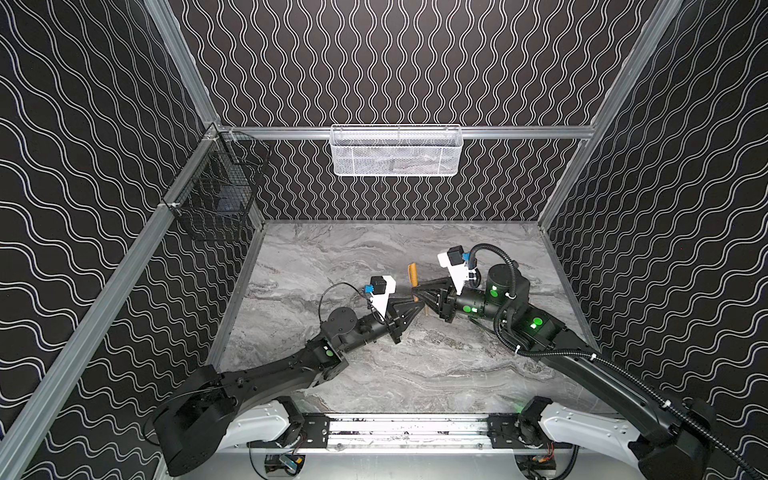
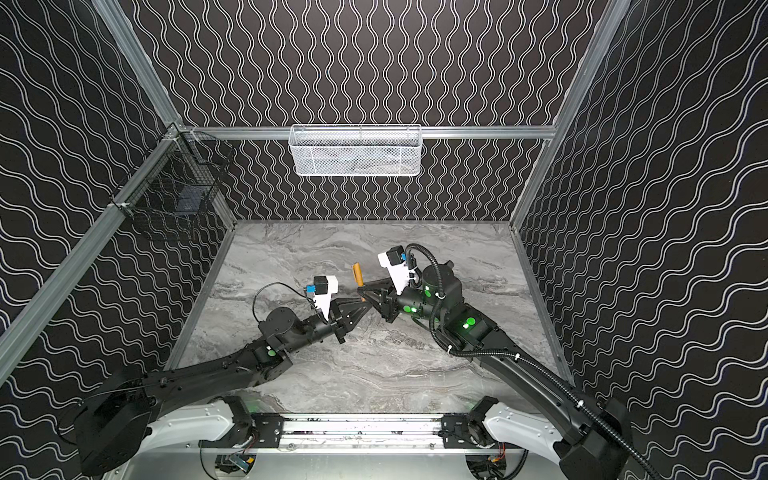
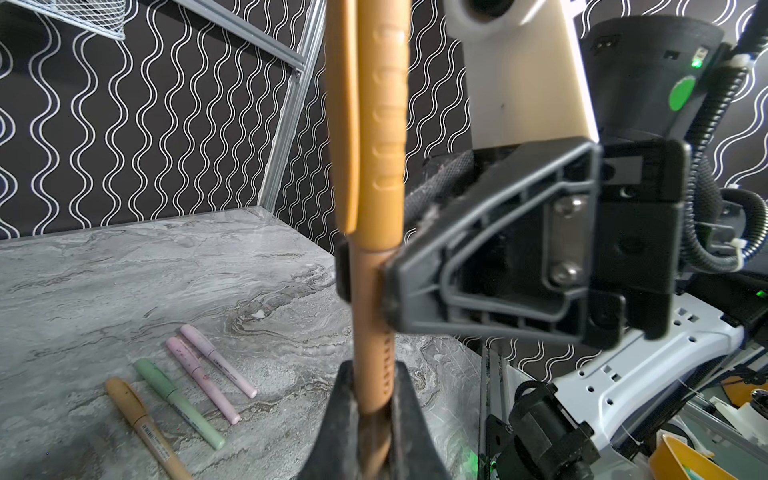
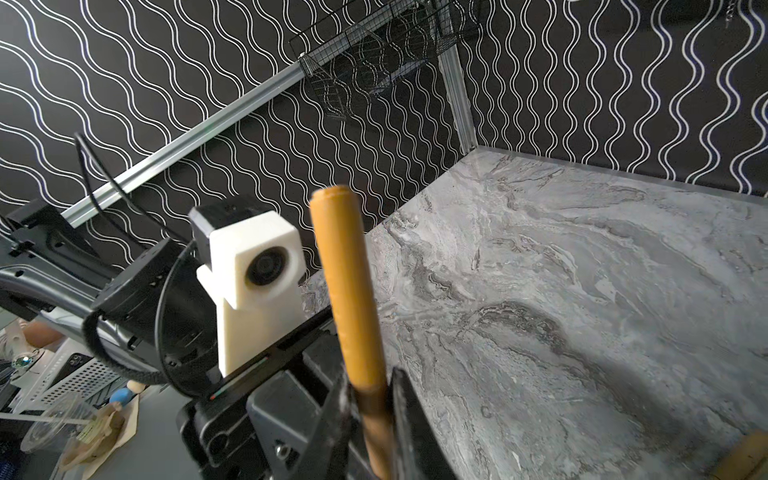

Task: Insert the pens into the pen caps
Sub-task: 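Close the right gripper on the capped brown pen below the cap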

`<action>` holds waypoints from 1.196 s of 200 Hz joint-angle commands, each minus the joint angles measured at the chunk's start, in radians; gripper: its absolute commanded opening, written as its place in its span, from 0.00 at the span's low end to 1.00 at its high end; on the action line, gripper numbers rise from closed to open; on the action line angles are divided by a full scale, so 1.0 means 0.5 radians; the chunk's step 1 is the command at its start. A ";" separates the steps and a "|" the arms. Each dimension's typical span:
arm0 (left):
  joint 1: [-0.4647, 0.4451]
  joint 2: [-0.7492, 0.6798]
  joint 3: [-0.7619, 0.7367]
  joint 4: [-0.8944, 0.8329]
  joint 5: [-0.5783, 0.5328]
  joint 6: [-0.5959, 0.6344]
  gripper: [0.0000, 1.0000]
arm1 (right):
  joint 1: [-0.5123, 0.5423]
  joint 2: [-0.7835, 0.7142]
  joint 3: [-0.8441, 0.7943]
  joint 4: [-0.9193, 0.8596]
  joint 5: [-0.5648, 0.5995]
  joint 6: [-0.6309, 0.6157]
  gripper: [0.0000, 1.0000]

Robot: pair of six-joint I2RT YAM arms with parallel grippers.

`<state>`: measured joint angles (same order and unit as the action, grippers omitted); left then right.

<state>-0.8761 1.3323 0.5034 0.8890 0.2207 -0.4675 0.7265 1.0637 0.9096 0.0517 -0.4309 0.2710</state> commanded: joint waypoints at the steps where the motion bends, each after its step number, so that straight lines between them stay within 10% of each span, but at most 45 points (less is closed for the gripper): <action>1: 0.000 -0.001 0.015 0.011 0.012 0.017 0.00 | 0.020 0.005 0.017 0.109 -0.055 0.030 0.15; 77: 0.000 -0.003 0.012 0.011 0.028 0.019 0.00 | 0.044 0.019 0.018 0.140 -0.060 0.065 0.07; 106: 0.001 -0.011 0.015 -0.009 0.027 0.033 0.00 | 0.052 0.047 0.035 0.111 -0.052 0.059 0.28; 177: 0.003 -0.023 0.010 -0.018 0.014 0.017 0.00 | 0.077 0.025 0.046 0.102 -0.004 0.042 0.07; 199: 0.003 -0.033 -0.003 -0.034 -0.048 -0.004 0.39 | 0.075 0.011 0.036 0.124 0.063 0.044 0.06; 239: 0.003 -0.232 -0.075 -0.156 -0.294 -0.120 0.80 | 0.075 0.018 0.104 0.106 0.249 0.038 0.05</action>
<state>-0.8757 1.2690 0.4778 0.8433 0.1680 -0.4957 0.7647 1.0760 0.9314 0.0807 -0.3691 0.2787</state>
